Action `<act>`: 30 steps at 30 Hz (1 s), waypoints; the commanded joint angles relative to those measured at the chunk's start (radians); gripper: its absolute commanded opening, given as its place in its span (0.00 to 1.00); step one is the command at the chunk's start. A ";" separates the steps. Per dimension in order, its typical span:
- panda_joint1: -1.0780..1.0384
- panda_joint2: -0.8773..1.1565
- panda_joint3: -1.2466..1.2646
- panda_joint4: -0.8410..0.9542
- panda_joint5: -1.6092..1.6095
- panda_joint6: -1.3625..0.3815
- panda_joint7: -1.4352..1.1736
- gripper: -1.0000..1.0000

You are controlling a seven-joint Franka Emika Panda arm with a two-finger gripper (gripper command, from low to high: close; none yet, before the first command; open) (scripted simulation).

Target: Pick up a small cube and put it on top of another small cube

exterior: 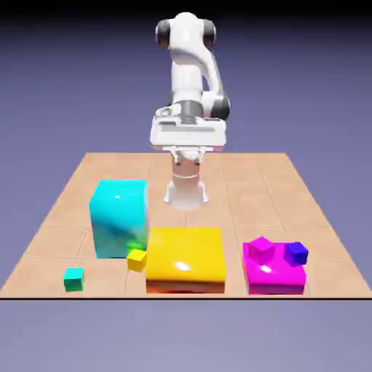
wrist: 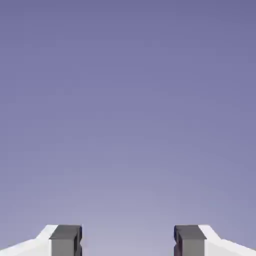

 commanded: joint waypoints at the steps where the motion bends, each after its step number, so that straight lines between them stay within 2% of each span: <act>1: -0.029 0.036 0.012 0.032 0.001 -0.028 0.022 0.50; 30: -0.880 1.087 0.365 0.951 0.023 -0.840 0.647 0.50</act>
